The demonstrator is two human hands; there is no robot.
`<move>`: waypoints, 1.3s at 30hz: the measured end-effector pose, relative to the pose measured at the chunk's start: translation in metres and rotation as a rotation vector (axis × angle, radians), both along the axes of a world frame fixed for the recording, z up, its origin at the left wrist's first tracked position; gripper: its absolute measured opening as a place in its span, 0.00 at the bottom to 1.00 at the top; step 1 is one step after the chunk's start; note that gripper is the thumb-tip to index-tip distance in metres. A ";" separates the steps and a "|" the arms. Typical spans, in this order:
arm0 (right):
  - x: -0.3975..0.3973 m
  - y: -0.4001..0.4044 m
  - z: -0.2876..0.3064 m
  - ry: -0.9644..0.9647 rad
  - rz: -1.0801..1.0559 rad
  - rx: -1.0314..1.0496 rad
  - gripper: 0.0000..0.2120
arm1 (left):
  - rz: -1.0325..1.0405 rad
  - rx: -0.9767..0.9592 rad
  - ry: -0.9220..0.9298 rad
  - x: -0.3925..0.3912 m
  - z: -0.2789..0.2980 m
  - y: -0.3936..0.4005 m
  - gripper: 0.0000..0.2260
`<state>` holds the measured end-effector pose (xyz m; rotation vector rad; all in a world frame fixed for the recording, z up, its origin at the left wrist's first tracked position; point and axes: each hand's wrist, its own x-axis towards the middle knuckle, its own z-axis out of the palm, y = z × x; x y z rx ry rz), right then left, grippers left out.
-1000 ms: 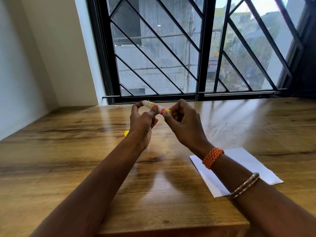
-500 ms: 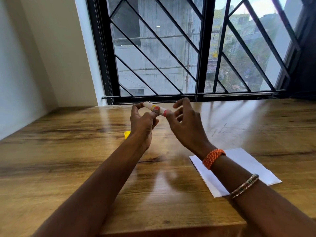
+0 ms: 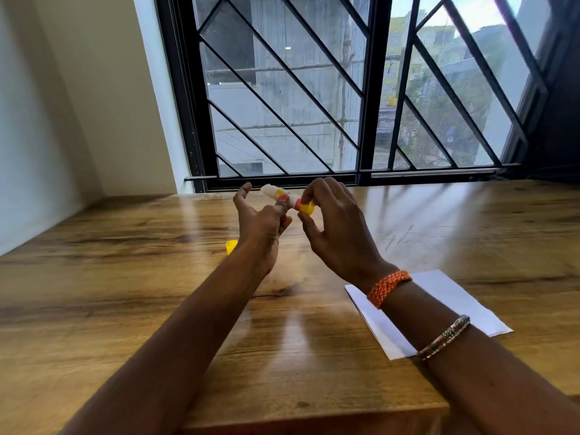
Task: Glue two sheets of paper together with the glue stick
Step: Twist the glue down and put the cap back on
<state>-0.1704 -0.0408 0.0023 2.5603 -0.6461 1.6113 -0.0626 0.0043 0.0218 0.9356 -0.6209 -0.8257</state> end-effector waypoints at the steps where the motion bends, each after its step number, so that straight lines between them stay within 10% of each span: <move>1: 0.000 0.001 0.000 -0.029 0.011 0.049 0.11 | -0.005 -0.003 -0.004 0.000 0.000 0.000 0.30; 8: -0.003 0.005 0.002 -0.163 0.234 0.633 0.09 | -0.015 0.043 -0.016 0.004 -0.001 -0.002 0.29; 17: -0.005 0.003 0.002 0.095 -0.005 -0.142 0.07 | -0.010 0.112 -0.029 0.010 -0.006 -0.008 0.28; 27: -0.005 0.006 0.006 -0.287 0.375 0.829 0.08 | -0.024 0.076 -0.013 0.002 -0.001 -0.001 0.28; 35: -0.004 0.004 0.002 0.150 -0.119 -0.290 0.15 | 0.038 0.113 -0.054 0.012 -0.003 -0.008 0.28; 39: -0.005 0.007 0.001 0.042 -0.062 -0.147 0.12 | 0.045 0.087 -0.048 0.005 0.000 -0.003 0.29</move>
